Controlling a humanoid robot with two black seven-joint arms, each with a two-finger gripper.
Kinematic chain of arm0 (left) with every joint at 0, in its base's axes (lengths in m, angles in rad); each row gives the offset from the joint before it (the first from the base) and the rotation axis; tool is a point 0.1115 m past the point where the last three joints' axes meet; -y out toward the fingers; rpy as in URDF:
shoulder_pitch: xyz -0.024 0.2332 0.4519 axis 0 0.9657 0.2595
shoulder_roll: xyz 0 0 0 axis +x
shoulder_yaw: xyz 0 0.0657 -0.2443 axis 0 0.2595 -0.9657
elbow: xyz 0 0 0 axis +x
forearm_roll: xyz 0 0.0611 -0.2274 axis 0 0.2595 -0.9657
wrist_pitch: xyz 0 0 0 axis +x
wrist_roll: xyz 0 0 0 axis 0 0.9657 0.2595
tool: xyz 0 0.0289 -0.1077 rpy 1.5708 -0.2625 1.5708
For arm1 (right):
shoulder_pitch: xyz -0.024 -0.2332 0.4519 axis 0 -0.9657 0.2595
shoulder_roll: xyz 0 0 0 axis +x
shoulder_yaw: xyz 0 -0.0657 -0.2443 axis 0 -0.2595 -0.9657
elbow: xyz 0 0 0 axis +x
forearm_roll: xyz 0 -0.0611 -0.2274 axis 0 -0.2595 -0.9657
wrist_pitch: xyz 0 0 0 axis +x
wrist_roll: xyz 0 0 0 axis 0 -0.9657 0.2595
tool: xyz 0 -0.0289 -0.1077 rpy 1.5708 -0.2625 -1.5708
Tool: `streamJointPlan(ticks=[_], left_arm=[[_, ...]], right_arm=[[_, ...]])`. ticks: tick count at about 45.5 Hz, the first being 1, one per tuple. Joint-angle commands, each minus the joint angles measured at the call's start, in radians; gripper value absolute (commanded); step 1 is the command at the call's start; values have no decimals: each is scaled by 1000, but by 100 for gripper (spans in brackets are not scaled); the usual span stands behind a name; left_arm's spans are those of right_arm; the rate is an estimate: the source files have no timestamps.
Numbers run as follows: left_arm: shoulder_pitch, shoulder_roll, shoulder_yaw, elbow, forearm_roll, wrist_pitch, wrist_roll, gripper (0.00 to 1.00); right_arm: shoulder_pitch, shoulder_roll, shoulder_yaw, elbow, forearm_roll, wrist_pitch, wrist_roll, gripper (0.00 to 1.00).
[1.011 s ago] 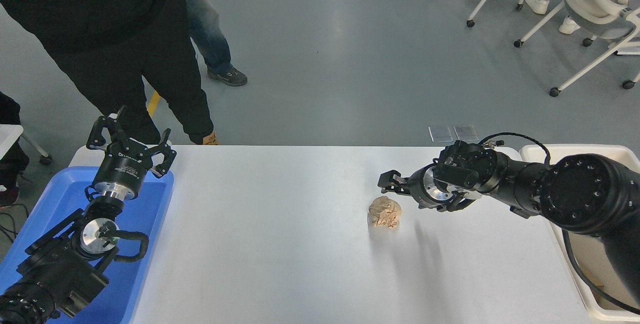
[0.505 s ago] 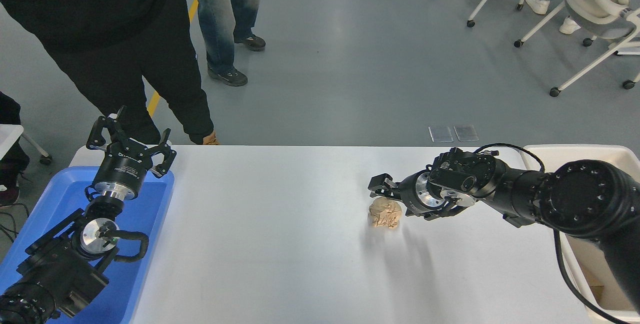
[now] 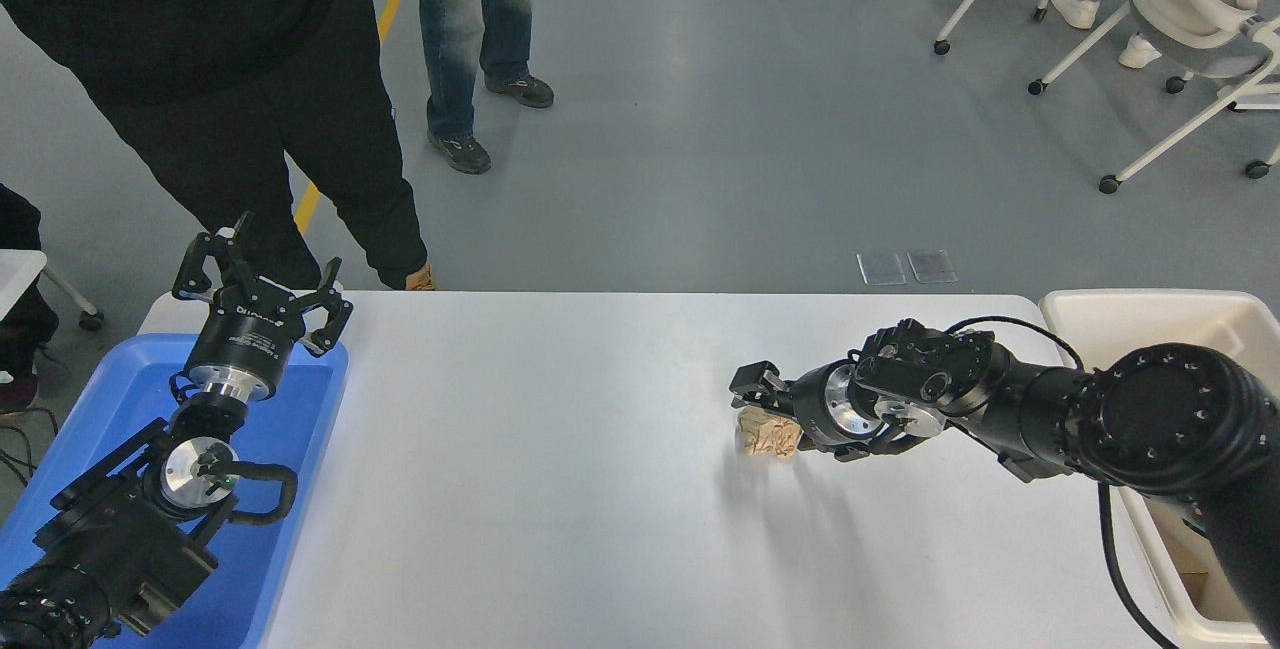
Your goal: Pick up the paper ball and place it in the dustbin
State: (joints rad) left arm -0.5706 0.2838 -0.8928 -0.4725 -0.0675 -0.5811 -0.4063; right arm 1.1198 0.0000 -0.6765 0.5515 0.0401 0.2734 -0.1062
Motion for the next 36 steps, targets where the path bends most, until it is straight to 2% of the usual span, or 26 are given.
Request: streamJointPlan(ticks=[1,9,12,23,36], left_arm=[[0,0,0,0,0,0,0,99],[0,0,0,0,0,0,0,99],[0,0,0,0,0,0,0,99],[-2,0,0,0,0,0,0,99],[-2,0,0,0,0,0,0,99]], right_arm=[[-21,0,9,-5,-29,-22,2,64],[-24,0,11,-10,-36,-22,22,16],[-23,0,9,-13,-49,-22,39,1],[32,0,9,-1,-175,-11,82,0],[245,0,-29,83,-184,93,88,0]])
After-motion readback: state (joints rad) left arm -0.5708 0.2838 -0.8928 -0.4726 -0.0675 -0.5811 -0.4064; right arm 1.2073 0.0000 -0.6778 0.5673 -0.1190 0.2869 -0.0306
